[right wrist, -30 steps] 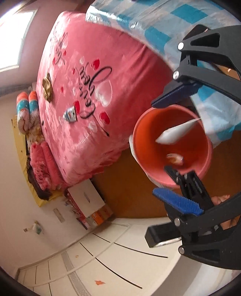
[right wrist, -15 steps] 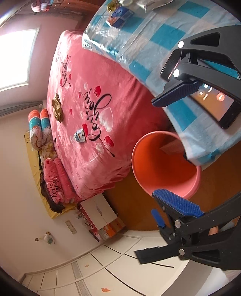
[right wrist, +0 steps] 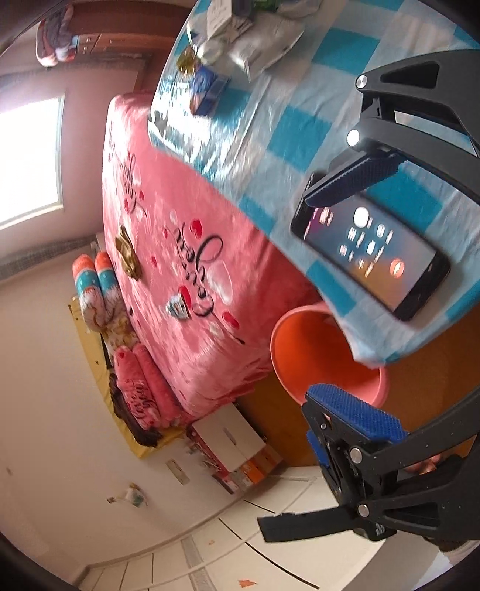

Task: Collect trash
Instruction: 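Return both open tools to the table over the remaining trash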

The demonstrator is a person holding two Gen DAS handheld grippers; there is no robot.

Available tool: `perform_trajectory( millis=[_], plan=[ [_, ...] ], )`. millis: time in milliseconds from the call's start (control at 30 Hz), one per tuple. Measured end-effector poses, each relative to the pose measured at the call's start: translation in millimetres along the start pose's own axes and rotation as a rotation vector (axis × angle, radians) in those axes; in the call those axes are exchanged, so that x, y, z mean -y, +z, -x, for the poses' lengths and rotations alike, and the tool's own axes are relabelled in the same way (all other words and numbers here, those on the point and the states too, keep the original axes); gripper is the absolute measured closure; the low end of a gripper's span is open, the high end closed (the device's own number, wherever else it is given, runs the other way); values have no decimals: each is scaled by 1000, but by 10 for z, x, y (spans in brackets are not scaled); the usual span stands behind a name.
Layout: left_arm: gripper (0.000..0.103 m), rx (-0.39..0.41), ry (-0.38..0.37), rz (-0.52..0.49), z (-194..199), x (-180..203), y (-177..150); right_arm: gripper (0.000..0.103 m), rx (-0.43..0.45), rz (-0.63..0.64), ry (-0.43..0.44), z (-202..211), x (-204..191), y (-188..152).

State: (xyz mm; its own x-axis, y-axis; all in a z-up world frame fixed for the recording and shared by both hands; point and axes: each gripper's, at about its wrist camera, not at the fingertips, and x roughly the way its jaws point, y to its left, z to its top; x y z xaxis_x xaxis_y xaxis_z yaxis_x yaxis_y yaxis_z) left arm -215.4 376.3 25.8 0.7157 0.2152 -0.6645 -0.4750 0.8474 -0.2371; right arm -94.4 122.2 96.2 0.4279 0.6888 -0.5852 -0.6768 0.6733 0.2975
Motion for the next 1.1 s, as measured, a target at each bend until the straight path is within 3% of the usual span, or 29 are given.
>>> perform_trajectory(
  millis=[667, 1100],
  plan=[
    [21, -32, -102, -289, 108, 1347, -79, 7, 150, -93, -105, 670, 833, -107],
    [21, -71, -134, -405, 22, 1973, -282, 7, 201, -190, -172, 975, 1415, -199]
  ],
)
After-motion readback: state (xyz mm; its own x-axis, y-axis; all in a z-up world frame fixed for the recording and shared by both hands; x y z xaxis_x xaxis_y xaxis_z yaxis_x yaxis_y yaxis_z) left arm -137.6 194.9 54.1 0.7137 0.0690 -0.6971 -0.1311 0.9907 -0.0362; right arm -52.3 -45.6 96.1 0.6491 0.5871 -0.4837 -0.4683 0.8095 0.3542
